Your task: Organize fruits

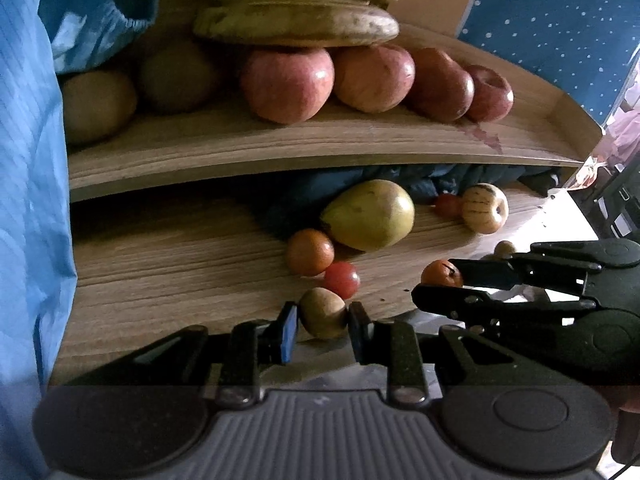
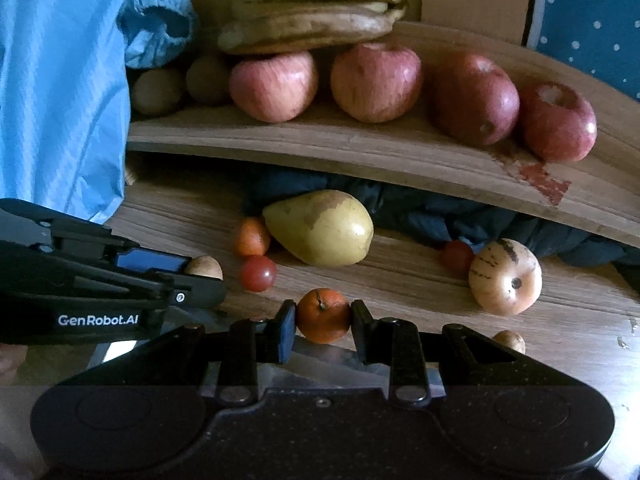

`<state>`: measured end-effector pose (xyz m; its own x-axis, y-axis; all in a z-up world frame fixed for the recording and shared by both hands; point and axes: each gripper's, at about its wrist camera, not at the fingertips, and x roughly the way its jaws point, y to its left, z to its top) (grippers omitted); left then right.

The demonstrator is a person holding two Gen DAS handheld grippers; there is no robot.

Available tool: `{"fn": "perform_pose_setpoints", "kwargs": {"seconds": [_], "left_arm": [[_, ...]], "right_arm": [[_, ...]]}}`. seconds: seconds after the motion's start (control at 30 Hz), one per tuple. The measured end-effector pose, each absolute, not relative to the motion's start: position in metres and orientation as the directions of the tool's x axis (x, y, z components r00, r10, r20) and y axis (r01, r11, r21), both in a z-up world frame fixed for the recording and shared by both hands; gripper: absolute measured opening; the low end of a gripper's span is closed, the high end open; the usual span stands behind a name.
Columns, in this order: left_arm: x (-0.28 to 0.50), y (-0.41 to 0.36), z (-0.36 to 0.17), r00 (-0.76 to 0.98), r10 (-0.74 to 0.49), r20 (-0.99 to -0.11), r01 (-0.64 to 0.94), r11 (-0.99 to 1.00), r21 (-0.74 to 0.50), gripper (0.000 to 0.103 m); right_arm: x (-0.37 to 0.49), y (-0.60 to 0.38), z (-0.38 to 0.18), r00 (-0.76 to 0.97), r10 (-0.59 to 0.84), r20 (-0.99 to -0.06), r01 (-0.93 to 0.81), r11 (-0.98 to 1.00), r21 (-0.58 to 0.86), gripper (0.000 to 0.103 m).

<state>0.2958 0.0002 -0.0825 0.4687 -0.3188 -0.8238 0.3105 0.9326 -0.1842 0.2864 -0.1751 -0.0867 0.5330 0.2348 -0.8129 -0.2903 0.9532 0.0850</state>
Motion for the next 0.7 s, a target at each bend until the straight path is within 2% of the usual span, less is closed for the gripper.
{"fn": "perform_pose_setpoints", "kwargs": {"seconds": [0.7], "left_arm": [[0.234,-0.041,-0.067,0.475,-0.345,-0.809,0.364,0.915,-0.177,0.03]], "right_arm": [[0.206,-0.208,-0.067,0.564,0.237,-0.791,-0.274,0.957,0.091,0.031]]}}
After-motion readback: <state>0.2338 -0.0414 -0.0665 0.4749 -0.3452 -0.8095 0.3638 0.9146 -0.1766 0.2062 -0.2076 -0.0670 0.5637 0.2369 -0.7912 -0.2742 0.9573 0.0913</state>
